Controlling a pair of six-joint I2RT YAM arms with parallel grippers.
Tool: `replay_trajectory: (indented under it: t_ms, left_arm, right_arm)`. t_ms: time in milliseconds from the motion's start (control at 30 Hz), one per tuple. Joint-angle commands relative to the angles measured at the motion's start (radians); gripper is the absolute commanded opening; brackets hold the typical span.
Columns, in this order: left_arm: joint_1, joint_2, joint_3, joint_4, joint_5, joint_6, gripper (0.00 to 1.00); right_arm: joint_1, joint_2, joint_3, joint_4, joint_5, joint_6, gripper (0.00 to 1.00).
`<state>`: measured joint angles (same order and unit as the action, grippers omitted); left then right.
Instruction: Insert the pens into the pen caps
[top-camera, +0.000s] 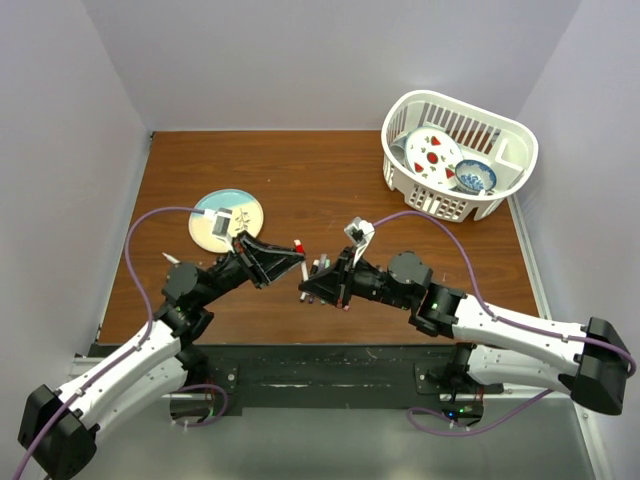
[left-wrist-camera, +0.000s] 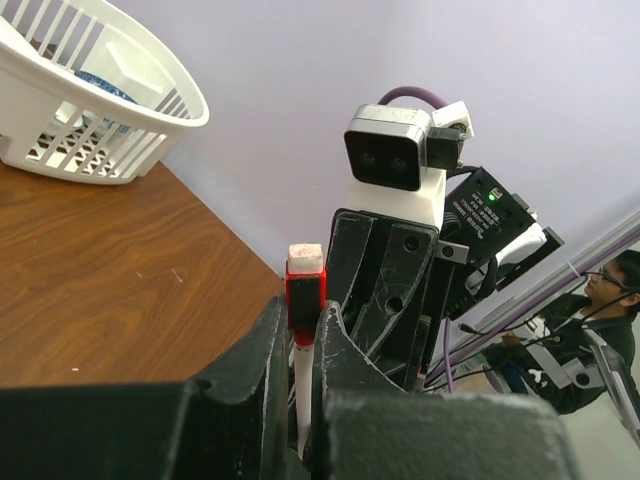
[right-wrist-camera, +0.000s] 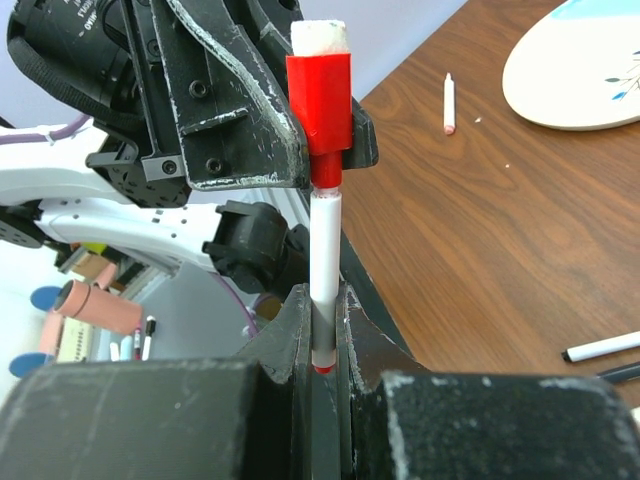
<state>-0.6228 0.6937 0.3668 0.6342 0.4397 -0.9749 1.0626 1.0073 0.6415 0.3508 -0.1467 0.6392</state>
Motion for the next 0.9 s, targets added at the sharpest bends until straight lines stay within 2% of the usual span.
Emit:
replay_trajectory:
  t_ms: [0, 33, 67, 133, 167, 333, 467, 600, 700, 800, 867]
  left_arm:
    - [-0.005, 0.016, -0.009, 0.03, 0.114, 0.035, 0.07]
    - [-0.006, 0.02, -0.005, 0.03, 0.119, 0.033, 0.13]
    - [-0.005, 0.021, -0.003, 0.03, 0.12, 0.03, 0.27]
    - [-0.005, 0.024, 0.015, 0.019, 0.123, 0.025, 0.39]
    - [-0.005, 0.026, 0.021, 0.015, 0.125, 0.028, 0.49]
    - [-0.005, 0.035, 0.069, 0.013, 0.126, 0.041, 0.68]
    - [-0.005, 0.04, 0.113, -0.016, 0.114, 0.079, 0.72]
    - [-0.005, 0.046, 0.196, -0.17, 0.032, 0.172, 0.72]
    - [-0.003, 0.061, 0.245, -0.188, 0.014, 0.182, 0.72]
    - [-0.003, 0.081, 0.268, -0.191, 0.01, 0.17, 0.7]
    - [-0.003, 0.093, 0.274, -0.186, 0.016, 0.162, 0.65]
  right_arm:
    - [-0.001, 0.0, 0.086, 0.039, 0.047, -0.056, 0.0]
    - [-0.001, 0.004, 0.089, 0.037, 0.042, -0.068, 0.0]
    - [0.0, 0.005, 0.089, 0.033, 0.035, -0.075, 0.0]
    - [0.0, 0.008, 0.081, 0.033, 0.007, -0.082, 0.0]
    - [0.0, 0.01, 0.078, 0.033, 0.001, -0.084, 0.0]
    - [-0.001, 0.013, 0.052, 0.033, -0.03, -0.073, 0.0]
    - [-0.001, 0.014, 0.046, 0.033, -0.045, -0.069, 0.0]
    - [-0.001, 0.007, 0.037, 0.031, -0.054, -0.07, 0.0]
    - [-0.001, -0.002, 0.029, 0.028, -0.056, -0.067, 0.0]
    - [-0.001, -0.015, 0.02, 0.028, -0.054, -0.064, 0.0]
    - [0.0, -0.018, 0.014, 0.027, -0.053, -0.064, 0.0]
